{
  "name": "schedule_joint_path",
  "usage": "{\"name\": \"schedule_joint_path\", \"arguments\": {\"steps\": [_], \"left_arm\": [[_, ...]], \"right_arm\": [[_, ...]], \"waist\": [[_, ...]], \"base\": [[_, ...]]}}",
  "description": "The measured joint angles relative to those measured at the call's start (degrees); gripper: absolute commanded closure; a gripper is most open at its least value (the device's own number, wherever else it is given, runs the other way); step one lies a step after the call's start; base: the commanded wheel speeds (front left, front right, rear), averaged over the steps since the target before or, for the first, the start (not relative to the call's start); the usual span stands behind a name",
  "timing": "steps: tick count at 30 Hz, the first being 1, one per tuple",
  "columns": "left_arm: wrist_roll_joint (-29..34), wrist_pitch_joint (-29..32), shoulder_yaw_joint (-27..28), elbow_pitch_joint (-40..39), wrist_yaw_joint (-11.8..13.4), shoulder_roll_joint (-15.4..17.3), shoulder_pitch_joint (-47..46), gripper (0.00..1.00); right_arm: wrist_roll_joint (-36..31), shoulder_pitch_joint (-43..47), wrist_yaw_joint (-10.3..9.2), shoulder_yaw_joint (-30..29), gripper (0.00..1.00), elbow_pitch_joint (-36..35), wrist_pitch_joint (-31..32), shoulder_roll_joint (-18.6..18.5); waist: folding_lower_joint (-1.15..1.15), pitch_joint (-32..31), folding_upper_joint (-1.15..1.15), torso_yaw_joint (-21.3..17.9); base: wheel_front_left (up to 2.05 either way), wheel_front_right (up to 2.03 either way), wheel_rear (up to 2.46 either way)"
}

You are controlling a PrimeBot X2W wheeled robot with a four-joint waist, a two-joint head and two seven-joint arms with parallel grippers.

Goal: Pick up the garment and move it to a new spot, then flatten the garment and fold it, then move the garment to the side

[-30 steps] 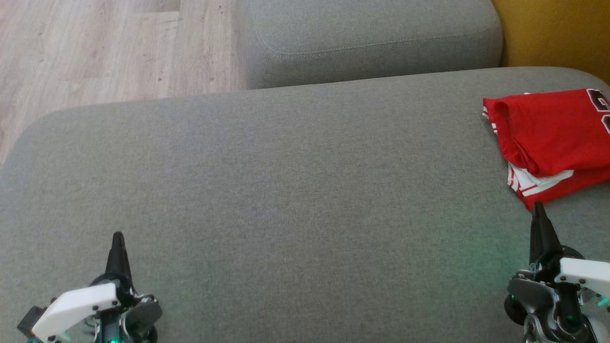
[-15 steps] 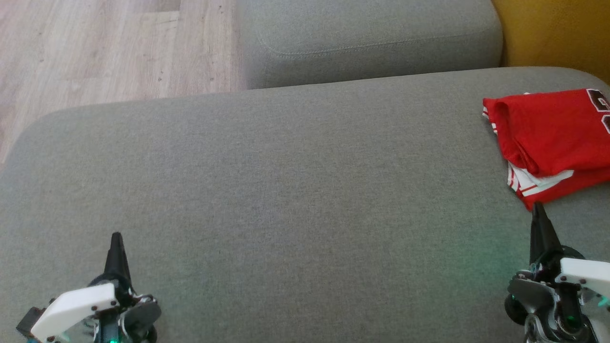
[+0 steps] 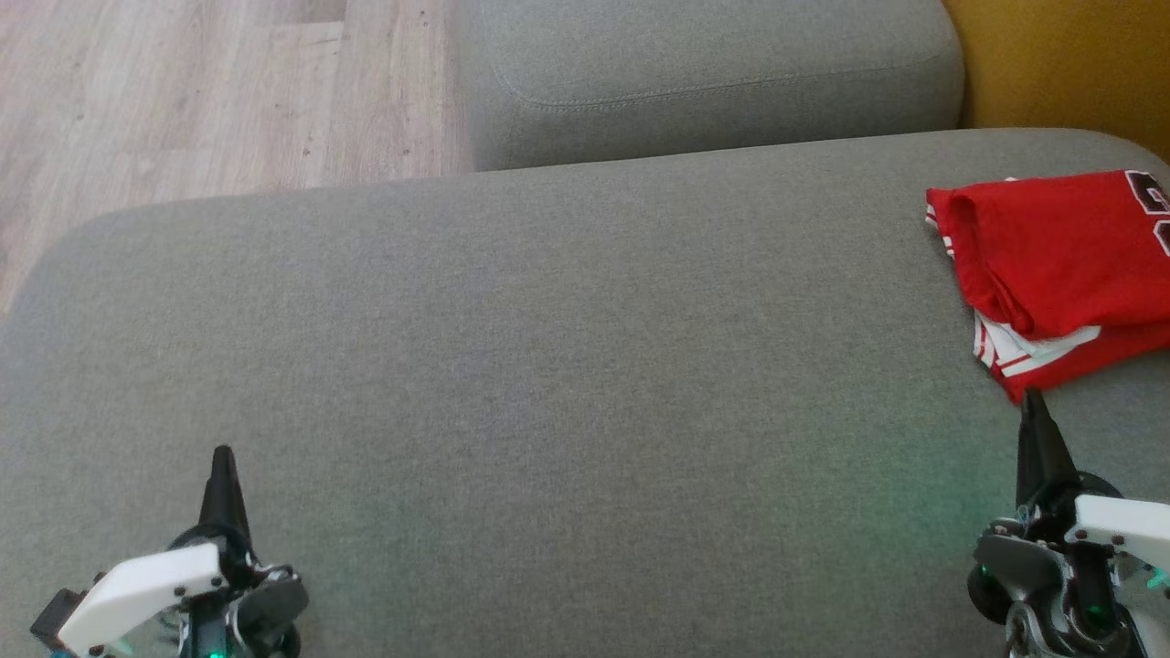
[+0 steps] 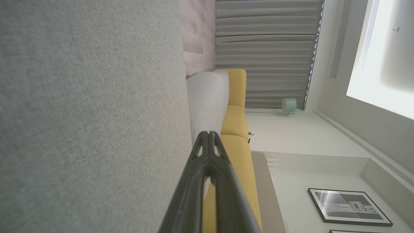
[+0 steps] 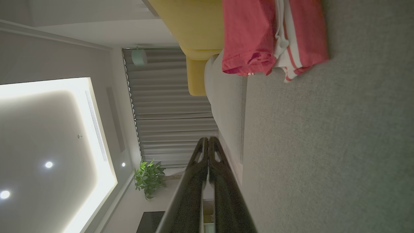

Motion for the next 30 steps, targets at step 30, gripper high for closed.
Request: {"name": "schedule_joint_path", "arguments": {"steps": [30], "left_arm": [[0.08, 0.25, 0.32, 0.02, 0.00, -0.22, 0.00, 1.00]], "right_arm": [[-0.02, 0.00, 0.00, -0.36, 1.00, 0.00, 0.51, 0.29]], "waist": [[0.00, 0.00, 0.00, 0.00]], "base": [[0.00, 0.00, 0.00]]}}
